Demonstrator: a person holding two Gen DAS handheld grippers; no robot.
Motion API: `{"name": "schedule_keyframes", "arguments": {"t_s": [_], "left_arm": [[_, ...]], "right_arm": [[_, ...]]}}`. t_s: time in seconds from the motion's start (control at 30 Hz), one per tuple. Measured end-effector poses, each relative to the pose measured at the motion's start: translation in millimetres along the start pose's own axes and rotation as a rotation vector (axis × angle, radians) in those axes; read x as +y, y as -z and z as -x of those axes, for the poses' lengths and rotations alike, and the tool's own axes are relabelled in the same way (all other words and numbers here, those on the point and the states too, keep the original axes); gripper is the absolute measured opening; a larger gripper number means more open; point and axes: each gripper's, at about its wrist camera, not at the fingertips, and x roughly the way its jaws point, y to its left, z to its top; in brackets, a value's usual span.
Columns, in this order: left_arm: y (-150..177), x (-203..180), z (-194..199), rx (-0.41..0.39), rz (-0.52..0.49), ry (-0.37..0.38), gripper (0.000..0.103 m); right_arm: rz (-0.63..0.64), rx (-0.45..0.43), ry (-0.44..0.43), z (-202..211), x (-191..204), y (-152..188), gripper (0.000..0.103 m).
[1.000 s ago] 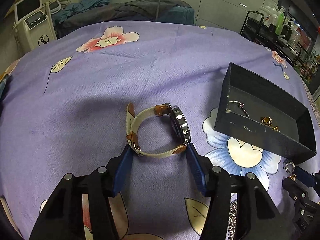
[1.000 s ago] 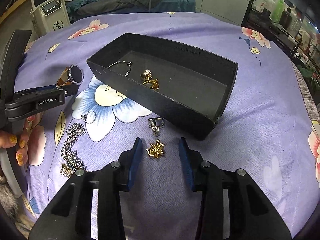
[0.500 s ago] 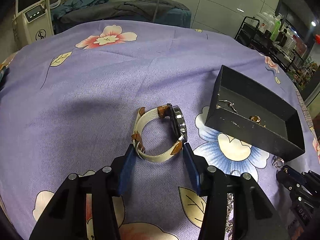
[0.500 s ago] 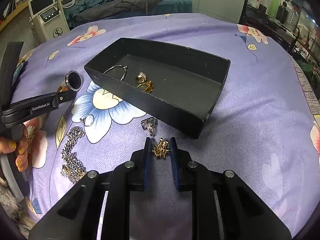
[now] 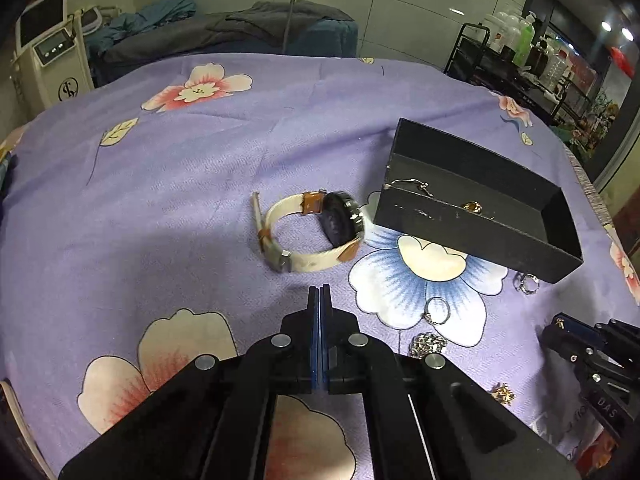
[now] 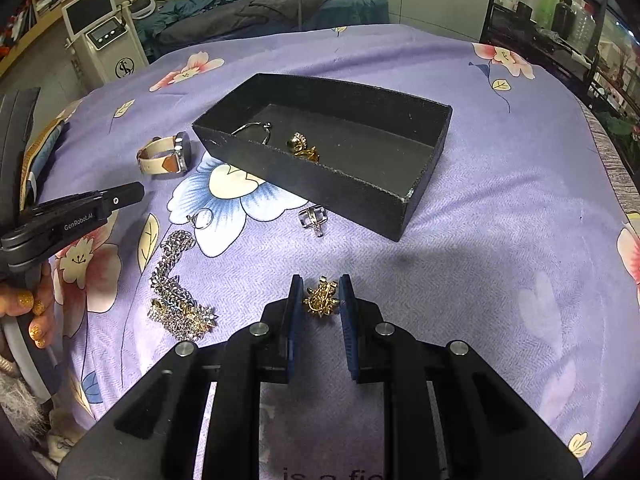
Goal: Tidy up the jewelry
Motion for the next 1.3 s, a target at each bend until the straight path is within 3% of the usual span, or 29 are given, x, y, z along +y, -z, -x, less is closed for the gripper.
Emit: {"name": "schedule_keyframes", "arguments": {"t_s": [0.07,0.17,0.23,0.3,0.4,0.43,0.47,0.6,0.67,0.73,0.9,1.07,1.13,1.3], "left_arm": [[-2,7,1,0.005,0.050,0.033,0.001],[-6,12,2,-0.004,0.071,0.002,0.008],[-9,22,3,-0.015,0.124,0.006,0.034],[-15,32,4,-0.030,0.193,0.023,0.048],[-27,33,-5,-0.019,0.168,-0.026,0.046],[-31,31,-11,-0.009,0.143,-0.044,0.030],[-34,29,-18,0.013,0.126,-0.051,0.020],[-40,22,-31,0.018,0.058,-0.125,0.009],[-40,23,-27,0.020,0.063,-0.090,0.000],[-38,23,-20,0.021,0.072,-0.012,0.000],[-26,13,4,-0.029,0.027,0.003,0.000],[-29,20,-2,-0.027,0.063,-0.081,0.002],[-33,21,-8,-0.008,0.058,-0.061,0.026],[-35,13,-36,0.058,0.011,-0.098,0.028]], "right_arm": [[-0.007,0.003,-0.007,0,-1,1,0.019],[-0.005,0.011,-0.007,-1,-1,3,0.019],[-0.007,0.013,-0.009,-2,-1,3,0.019],[-0.005,0.014,-0.009,-2,-1,2,0.019],[-0.001,0.017,-0.008,-3,0,2,0.019],[0.000,0.017,-0.008,-4,0,2,0.019],[0.001,0.017,-0.009,-4,0,1,0.019],[0.002,0.015,-0.012,-3,2,1,0.019],[0.007,0.013,-0.014,-1,4,1,0.019],[0.018,0.002,-0.011,2,5,1,0.019],[0.018,-0.017,-0.020,10,6,-1,0.019],[0.021,-0.017,-0.022,11,6,-1,0.019],[0.019,-0.013,-0.024,11,6,0,0.019],[0.014,-0.004,-0.025,8,6,2,0.019]]}}
